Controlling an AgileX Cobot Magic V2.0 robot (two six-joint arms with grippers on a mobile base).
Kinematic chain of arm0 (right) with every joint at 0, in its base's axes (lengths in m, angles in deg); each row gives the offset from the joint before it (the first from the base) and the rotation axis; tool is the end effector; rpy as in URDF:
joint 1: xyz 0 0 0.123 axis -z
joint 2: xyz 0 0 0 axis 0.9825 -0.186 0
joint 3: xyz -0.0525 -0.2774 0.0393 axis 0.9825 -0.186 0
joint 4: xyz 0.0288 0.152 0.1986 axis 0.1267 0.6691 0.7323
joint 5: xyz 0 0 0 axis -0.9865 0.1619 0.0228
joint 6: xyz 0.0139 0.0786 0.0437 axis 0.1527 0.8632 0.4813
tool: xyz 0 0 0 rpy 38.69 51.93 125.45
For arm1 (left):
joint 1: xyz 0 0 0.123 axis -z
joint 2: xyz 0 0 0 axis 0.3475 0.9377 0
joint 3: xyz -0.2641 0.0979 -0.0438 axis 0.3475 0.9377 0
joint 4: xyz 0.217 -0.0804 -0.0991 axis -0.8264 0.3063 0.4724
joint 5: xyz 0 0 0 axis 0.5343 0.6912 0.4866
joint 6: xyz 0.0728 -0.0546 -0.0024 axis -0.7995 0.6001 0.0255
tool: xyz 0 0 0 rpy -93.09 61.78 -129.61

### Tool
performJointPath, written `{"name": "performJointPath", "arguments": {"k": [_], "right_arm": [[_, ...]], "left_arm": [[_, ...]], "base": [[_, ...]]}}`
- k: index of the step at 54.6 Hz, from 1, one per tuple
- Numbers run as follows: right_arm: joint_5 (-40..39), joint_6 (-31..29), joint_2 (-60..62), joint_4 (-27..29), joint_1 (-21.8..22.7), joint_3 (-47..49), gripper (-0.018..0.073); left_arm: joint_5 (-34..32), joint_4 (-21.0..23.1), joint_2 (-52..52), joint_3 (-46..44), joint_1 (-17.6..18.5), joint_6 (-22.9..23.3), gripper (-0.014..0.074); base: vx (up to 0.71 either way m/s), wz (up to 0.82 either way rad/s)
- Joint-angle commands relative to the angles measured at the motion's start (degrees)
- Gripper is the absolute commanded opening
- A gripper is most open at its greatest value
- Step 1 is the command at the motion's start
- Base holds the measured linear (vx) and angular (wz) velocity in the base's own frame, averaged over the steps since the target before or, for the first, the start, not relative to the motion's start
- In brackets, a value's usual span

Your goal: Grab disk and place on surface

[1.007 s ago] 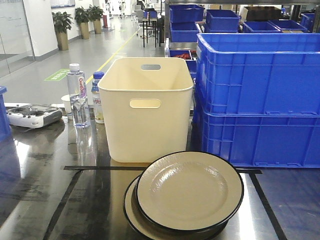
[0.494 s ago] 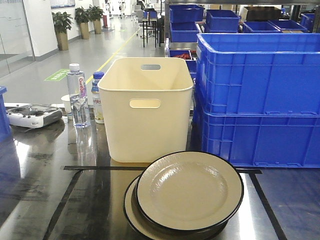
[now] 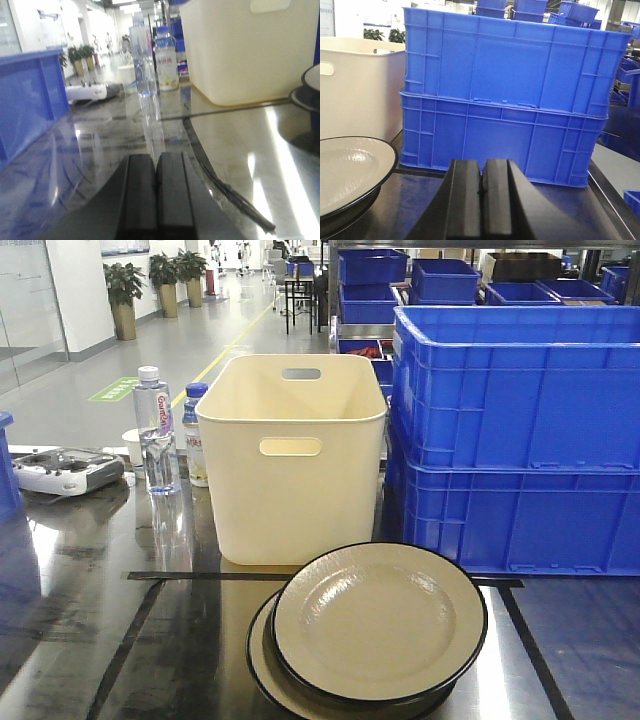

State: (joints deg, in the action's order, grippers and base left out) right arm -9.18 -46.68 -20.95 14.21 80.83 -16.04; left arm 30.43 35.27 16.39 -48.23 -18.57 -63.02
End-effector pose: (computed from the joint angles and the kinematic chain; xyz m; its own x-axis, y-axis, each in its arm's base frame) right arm 0.0844 0.0017 0.3282 0.0246 -0.1078 -0.9939 -0.0144 0.9940 -0.1082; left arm 0.0571 -0.0017 0.2051 0.0766 0.0665 -0.9948 0.0252 0.9973 0.0686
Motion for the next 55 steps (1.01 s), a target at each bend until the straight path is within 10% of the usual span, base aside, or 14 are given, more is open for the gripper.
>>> {"name": "performJointPath", "arguments": {"k": [1, 55], "right_arm": [[-5.08, -0.24, -0.44, 0.16, -0.07, 1.63, -0.0009], [-2.33, 3.14, 0.20, -4.69, 0.58, 0.91, -0.0009]], "left_arm": [[-4.63, -0.28, -0.80, 1.43, 0.31, 0.44, 0.0000], [-3.46, -0.28, -0.74, 1.43, 0.31, 0.44, 0.0001]], "base": [[0.00, 0.00], [0.00, 0.00]]}}
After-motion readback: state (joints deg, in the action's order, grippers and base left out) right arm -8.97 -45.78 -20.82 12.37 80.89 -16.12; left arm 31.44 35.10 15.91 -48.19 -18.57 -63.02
